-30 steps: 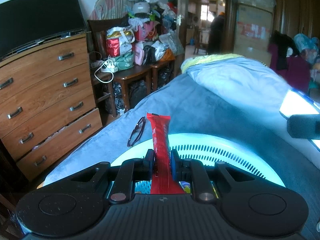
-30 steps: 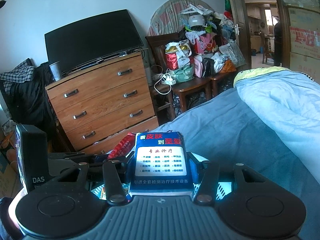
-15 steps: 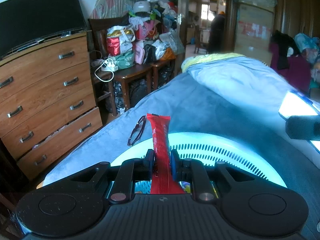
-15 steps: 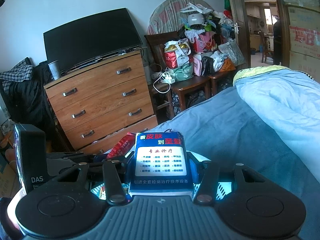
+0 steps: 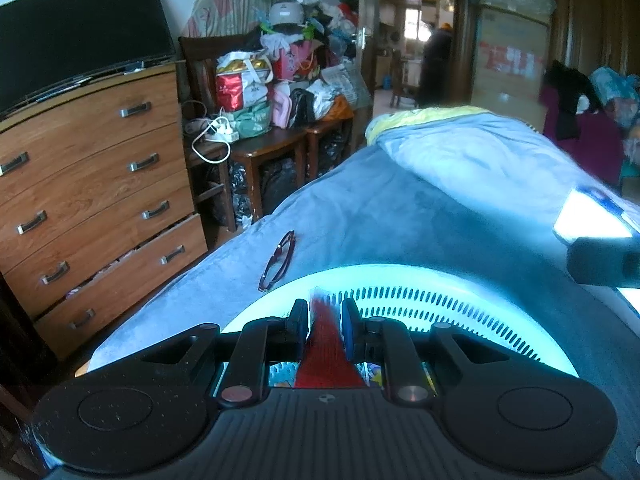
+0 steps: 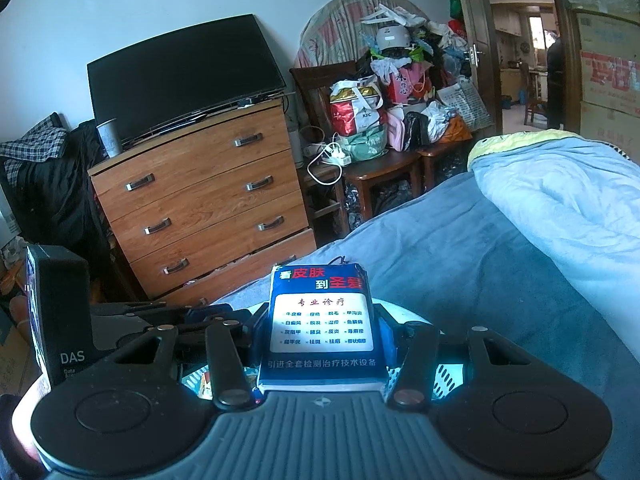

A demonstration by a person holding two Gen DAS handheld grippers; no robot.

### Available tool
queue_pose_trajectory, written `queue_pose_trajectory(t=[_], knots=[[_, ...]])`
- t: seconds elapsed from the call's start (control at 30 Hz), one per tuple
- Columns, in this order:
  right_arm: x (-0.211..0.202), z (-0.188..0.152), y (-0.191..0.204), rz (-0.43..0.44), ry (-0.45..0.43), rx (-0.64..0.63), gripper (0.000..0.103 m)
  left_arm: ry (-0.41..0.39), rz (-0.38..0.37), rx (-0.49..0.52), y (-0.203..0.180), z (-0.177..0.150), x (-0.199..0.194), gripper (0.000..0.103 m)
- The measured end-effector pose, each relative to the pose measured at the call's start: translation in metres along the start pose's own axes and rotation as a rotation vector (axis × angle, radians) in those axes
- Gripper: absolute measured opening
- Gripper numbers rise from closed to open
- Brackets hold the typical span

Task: Organize objects
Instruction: 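Open both tools to drop the red snack and blue box into the basket, then grasp the white ribbed cap with the left tool while the right tool grasps a clear cap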

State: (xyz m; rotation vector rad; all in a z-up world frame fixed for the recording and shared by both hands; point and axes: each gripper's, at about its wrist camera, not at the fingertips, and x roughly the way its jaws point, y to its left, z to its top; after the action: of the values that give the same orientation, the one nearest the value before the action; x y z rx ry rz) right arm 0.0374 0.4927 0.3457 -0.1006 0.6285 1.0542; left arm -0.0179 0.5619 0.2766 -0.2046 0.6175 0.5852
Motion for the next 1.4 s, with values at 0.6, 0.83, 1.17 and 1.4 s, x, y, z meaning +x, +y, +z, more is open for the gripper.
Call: queue_pose_trajectory(t=[0.6,0.83,1.17,1.4], knots=[[-0.16,-0.15,-0.08,-0.156,-0.231,0.097,0.083,-0.23,-0.203,0.088,-0.044,-0.021,-0.095,0.083],[-0.256,-0.339,-0.176,-0.555,-0.024,0.323,0.072,-0.269,-0.606,0.165,-0.139,-0.101,-0.148,0.088],[-0.221,-0.392,-0.249,-0.536,0.037,0.302,0.067,0.052,-0.658,0.348,-0.234,-0.193,-0.096,0.074],[-0.161,-0.371,-0.29,-0.473,0.044,0.211,0.069,0.076,-0.668,0.388,-0.259,-0.202,-0.071,0.074]])
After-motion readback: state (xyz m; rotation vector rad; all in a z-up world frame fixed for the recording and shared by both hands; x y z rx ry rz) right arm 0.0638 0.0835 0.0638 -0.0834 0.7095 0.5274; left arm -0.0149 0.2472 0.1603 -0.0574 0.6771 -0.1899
